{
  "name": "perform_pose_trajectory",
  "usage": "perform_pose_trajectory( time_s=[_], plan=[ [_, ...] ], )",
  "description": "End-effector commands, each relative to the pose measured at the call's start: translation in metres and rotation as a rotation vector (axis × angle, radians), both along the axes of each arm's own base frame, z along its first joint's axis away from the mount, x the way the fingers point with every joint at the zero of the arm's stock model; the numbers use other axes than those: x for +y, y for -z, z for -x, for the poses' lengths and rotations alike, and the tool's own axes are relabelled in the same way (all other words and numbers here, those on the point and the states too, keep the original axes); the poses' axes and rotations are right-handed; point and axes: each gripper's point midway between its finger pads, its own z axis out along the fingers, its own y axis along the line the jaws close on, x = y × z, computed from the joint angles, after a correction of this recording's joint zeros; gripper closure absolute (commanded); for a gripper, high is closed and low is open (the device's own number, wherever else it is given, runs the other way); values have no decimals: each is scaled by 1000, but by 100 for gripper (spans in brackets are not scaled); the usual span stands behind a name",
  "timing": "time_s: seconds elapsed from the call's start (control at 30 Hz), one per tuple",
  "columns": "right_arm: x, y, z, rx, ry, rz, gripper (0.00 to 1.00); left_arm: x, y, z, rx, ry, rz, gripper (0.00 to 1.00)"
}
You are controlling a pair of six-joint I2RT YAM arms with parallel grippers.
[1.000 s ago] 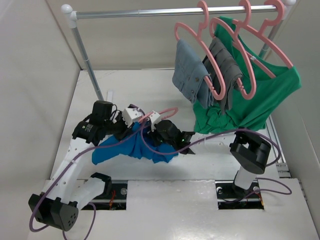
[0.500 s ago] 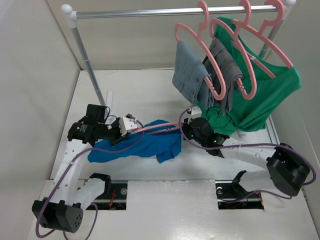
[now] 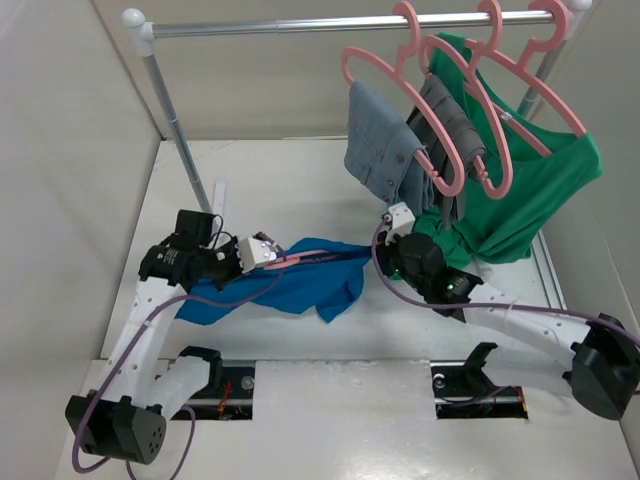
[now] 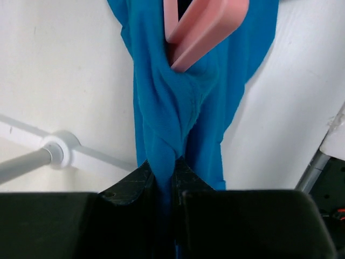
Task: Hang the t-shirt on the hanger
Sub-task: Place tshirt on hanger
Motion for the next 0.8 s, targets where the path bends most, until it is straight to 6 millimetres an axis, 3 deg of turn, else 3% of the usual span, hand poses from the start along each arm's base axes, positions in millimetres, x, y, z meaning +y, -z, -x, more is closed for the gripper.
perform_pose_trajectory(
  time_s=[0.0, 0.03, 0.2, 0.33, 0.47, 0.6, 0.63, 0.7, 0.77],
  plan=[
    [27, -46, 9, -153, -154, 76, 100, 9, 2, -15, -48, -96, -52, 100],
    [49, -54, 21, -165, -245, 66, 100, 6, 5, -15, -47, -94, -52, 100],
    [112, -70, 48, -206, -501, 45, 100, -32, 1, -4, 26, 28, 83, 100],
    [150, -103, 63, -281, -651, 14, 100, -57, -10, 10, 32, 166, 182, 100],
    [146, -124, 61, -326, -627, -3, 100, -61, -8, 23, 41, 258, 187, 100],
    [132, -95, 66, -278, -638, 83, 98, -69, -15, 33, 50, 318, 231, 100],
    [131, -89, 70, -263, -666, 102, 76, -69, -15, 37, 62, 329, 239, 100],
    [127, -69, 81, -222, -748, 175, 56, -71, -15, 42, 68, 357, 249, 100],
    [126, -71, 92, -210, -810, 184, 40, -73, -16, 47, 85, 380, 260, 100]
  ],
)
